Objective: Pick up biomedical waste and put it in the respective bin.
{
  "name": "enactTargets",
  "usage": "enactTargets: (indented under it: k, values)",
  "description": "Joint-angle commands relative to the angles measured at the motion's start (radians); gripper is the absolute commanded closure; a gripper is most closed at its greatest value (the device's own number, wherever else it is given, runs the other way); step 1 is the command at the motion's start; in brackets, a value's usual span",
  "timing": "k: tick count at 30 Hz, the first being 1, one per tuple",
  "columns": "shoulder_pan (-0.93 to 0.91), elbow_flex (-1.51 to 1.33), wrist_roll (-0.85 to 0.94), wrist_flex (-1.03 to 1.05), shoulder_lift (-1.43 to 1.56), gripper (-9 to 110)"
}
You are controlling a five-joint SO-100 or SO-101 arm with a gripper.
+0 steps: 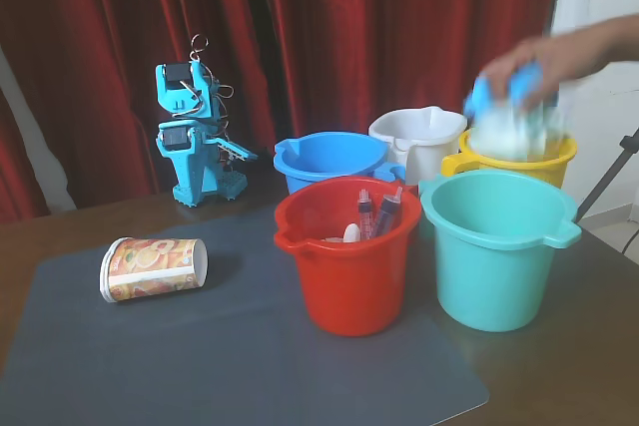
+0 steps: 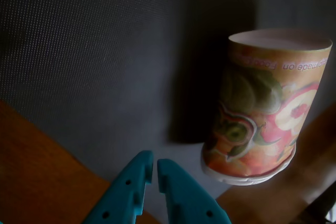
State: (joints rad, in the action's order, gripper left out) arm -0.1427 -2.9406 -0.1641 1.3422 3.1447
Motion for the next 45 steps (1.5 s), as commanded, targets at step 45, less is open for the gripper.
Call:
enactTargets:
  k: [45]
  values:
    - [0.052, 0.595, 0.078, -0.279, -0.597, 77]
